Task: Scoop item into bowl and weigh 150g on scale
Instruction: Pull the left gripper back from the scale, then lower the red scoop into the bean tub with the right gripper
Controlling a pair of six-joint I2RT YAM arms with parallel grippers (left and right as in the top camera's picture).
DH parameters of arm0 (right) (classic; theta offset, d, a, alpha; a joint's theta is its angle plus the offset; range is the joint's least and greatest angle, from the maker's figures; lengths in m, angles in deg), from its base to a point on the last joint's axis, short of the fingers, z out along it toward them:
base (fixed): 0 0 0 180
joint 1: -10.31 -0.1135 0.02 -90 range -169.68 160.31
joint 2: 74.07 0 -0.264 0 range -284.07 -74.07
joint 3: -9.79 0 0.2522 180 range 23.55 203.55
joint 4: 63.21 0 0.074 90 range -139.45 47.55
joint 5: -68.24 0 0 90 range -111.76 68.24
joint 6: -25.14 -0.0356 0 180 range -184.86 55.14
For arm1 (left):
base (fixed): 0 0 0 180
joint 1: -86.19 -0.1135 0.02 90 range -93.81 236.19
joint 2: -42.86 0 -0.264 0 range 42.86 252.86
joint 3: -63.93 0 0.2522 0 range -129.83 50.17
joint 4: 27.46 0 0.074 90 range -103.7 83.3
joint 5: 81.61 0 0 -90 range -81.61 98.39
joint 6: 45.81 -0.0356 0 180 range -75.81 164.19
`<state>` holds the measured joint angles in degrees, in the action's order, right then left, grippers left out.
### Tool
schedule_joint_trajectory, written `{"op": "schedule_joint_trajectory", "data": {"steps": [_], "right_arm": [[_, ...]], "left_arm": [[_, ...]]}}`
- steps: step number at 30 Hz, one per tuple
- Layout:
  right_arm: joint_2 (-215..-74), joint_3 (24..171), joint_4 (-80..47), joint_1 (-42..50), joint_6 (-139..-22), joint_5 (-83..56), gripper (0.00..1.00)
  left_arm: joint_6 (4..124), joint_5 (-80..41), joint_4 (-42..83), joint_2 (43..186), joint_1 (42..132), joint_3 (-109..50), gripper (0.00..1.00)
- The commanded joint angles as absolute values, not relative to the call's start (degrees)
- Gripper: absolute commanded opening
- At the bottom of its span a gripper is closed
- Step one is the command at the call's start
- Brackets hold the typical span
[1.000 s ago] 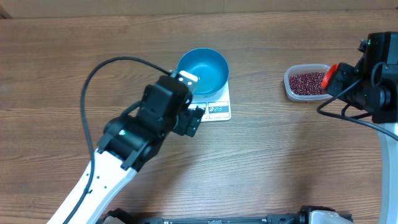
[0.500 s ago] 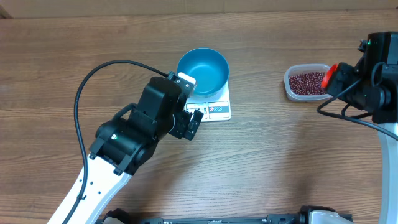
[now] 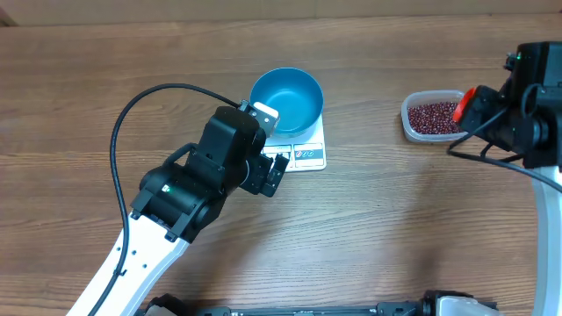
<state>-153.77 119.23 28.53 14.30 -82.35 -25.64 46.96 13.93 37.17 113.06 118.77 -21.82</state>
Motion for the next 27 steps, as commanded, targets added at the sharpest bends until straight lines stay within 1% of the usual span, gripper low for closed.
{"op": "schedule_joint_trajectory", "data": {"steps": [1,7,12,19,27], "right_arm": [[-156.39,120.28,27.76,14.13,-80.12,-26.58,0.03],[-160.46,120.28,25.58,14.13,-73.26,-27.17,0.04],[-162.84,120.28,22.87,14.13,-68.26,-32.24,0.04],[-165.44,120.26,20.53,14.19,-57.31,-33.75,0.04],[-169.59,120.26,19.13,14.19,-53.85,-33.73,0.04]], "left_arm": [[45.86,13.26,37.09,113.26,118.4,-22.72,1.0],[45.86,13.24,37.09,113.26,118.4,-22.72,1.0],[45.86,13.24,37.09,113.26,118.4,-22.72,1.0],[45.86,13.24,37.09,113.26,118.4,-22.72,1.0],[45.86,13.24,37.09,113.26,118.4,-22.72,0.99]]}}
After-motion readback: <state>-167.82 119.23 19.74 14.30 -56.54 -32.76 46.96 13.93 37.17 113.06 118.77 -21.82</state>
